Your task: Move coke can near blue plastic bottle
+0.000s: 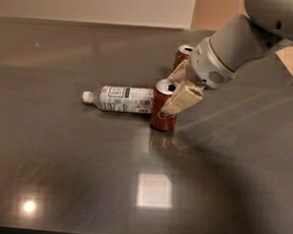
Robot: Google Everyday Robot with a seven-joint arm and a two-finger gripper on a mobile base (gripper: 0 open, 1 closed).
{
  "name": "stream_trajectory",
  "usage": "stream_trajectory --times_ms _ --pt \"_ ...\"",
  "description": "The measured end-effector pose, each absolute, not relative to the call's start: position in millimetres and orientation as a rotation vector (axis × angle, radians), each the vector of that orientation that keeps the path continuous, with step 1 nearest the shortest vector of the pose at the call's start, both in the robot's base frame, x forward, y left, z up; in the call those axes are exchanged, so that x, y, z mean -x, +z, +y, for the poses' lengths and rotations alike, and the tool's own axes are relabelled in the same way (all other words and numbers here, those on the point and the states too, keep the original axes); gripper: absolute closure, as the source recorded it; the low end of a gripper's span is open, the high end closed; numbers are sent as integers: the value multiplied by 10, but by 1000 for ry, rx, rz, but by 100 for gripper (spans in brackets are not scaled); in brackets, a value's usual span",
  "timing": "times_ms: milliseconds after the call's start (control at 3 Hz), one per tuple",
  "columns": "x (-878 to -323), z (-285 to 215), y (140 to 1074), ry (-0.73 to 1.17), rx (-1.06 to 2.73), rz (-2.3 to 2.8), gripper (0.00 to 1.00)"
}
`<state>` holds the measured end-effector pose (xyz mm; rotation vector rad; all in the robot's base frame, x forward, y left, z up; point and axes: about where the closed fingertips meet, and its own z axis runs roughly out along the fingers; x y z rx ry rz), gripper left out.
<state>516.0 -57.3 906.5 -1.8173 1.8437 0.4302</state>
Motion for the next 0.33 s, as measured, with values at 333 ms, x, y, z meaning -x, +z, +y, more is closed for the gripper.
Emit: stream_trajectory --times_ms 333 --pt "-5153 -561 9071 429 1820 1841 0"
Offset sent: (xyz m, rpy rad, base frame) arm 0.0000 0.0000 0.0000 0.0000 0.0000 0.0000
